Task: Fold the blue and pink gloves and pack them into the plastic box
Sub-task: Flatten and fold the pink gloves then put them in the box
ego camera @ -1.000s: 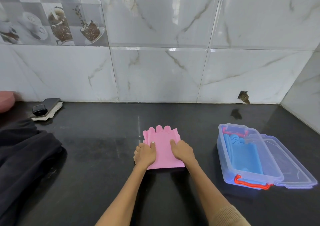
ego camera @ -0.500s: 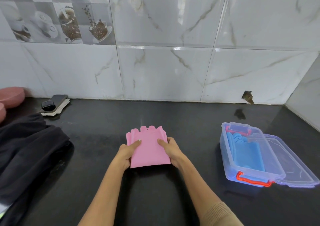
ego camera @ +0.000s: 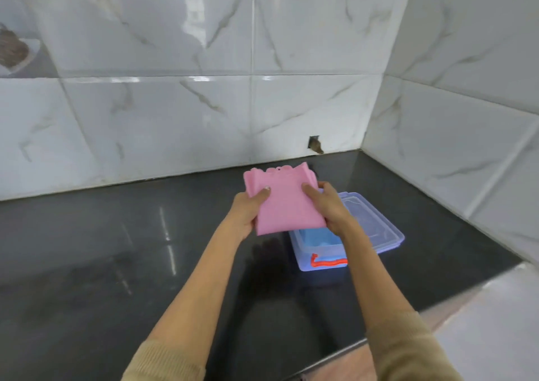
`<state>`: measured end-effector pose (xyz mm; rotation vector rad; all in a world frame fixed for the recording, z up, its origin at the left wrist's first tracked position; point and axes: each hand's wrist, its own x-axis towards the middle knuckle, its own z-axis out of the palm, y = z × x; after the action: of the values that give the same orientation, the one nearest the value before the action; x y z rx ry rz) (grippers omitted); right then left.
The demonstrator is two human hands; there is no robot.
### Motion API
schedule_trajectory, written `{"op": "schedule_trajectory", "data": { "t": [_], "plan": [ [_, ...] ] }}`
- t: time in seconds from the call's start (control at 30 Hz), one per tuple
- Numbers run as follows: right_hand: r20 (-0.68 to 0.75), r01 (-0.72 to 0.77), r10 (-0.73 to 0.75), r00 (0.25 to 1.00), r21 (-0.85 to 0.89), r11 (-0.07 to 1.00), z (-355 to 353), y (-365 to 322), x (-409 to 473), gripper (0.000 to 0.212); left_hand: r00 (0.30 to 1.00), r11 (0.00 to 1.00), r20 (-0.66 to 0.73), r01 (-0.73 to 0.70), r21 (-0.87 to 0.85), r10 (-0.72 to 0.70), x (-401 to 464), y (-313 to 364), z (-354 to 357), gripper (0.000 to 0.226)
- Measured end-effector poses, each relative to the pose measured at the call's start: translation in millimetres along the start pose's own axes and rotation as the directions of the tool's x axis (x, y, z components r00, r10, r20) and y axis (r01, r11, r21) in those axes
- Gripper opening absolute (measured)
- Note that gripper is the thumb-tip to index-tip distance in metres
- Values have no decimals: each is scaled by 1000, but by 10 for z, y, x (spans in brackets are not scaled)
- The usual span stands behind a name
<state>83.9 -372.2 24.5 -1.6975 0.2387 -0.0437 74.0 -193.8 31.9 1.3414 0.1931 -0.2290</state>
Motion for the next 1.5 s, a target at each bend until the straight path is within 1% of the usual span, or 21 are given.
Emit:
{"op": "schedule_trajectory", "data": {
  "t": [0.1,0.2,0.3,0.4,0.47,0.53,0.67,0.77,0.9,1.03,1.13,1.2,1.23,1.3,1.33,1.4,1.47,1.5],
  "plan": [
    [-113,-20,7,994,-115,993,-468,81,15,41,996,995,88,-25,91,17,54,-94,455,44],
    [-156,-94,64,986,-192,977,-694,229,-16,38,988,950,130,-115,292,80,88,-229,696,46],
    [-172,-89,48,984,-242,966,-681,281,-21,31,976,826,134,-219,519,174,138,-284,706,43],
    [-143,-70,24,989,-330,941,-551,261,11,42,962,706,164,-272,654,219,169,-290,615,42],
    [-109,-69,33,993,-348,935,-431,250,38,46,956,639,149,-280,716,253,186,-278,528,44],
    [-68,-63,41,997,-363,930,-285,247,61,46,956,594,107,-255,763,273,196,-257,412,43],
    [9,-8,12,1000,-352,936,160,191,83,44,954,559,4,-179,810,300,190,-186,40,37],
    [122,22,20,992,-332,943,590,127,73,42,943,544,-91,-104,832,320,124,-102,-361,34],
    [268,57,31,963,-314,948,1220,32,10,43,910,547,-228,1,837,347,-75,-10,-962,33],
    [403,75,53,914,-293,953,1786,-43,-122,43,853,563,-387,138,815,350,-329,47,-1499,42],
    [485,189,-30,874,-283,940,2041,-154,-173,35,807,592,-469,192,783,359,-469,79,-1756,64],
    [525,306,-102,845,-318,897,2151,-236,-171,26,796,576,-483,215,789,365,-516,76,-1850,66],
    [535,372,-132,834,-371,851,2196,-264,-166,23,791,544,-488,242,804,370,-525,66,-1876,63],
    [533,468,-179,827,-476,745,2276,-278,-177,32,778,451,-503,320,833,377,-533,26,-1891,58],
    [527,501,-203,826,-520,691,2302,-260,-184,36,771,423,-512,348,837,380,-538,-4,-1879,56],
    [511,539,-240,826,-587,604,2328,-192,-199,38,751,408,-525,367,836,400,-539,-74,-1840,55],
    [491,535,-250,834,-612,583,2332,-109,-210,36,711,395,-537,379,837,454,-532,-123,-1812,54],
    [484,532,-255,837,-611,586,2334,-71,-213,37,688,409,-545,375,832,479,-526,-132,-1810,53]
  ]
}}
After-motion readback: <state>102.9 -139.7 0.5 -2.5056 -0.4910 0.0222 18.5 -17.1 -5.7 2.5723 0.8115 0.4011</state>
